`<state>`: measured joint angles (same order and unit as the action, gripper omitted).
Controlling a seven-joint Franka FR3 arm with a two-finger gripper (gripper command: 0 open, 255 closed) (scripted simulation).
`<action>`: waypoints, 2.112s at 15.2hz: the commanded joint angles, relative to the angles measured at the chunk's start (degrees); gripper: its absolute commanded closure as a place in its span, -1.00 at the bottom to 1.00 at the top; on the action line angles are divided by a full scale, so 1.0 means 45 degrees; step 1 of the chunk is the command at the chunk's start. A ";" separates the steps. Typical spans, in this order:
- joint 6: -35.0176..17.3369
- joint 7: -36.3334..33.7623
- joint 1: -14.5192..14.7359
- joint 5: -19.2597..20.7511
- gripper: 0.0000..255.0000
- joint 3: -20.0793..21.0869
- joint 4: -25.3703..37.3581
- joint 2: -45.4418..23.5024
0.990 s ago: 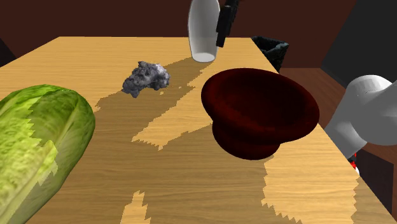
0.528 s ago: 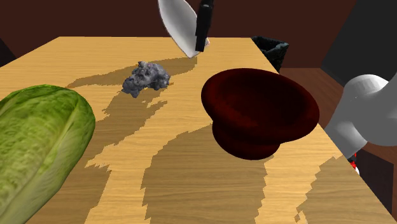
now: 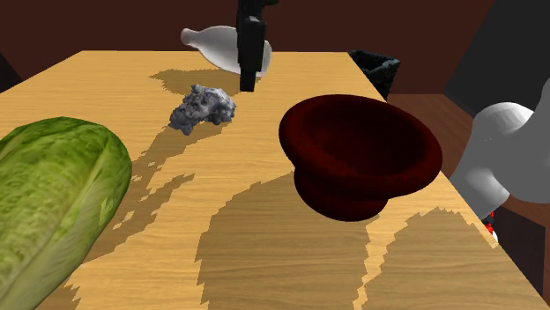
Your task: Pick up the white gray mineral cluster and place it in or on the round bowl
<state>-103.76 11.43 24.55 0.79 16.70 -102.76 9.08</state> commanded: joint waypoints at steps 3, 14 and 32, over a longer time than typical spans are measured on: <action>-0.0137 0.0111 0.0314 0.0128 -1.00 0.0380 0.0363 -0.0442; -0.1236 0.0077 0.0306 0.0176 -1.00 0.0383 -0.0621 -0.0563; -1.0510 0.9130 0.2198 -0.3688 -1.00 -0.2755 -0.7118 0.2734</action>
<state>-141.92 42.80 32.01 -11.89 7.34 -129.96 19.50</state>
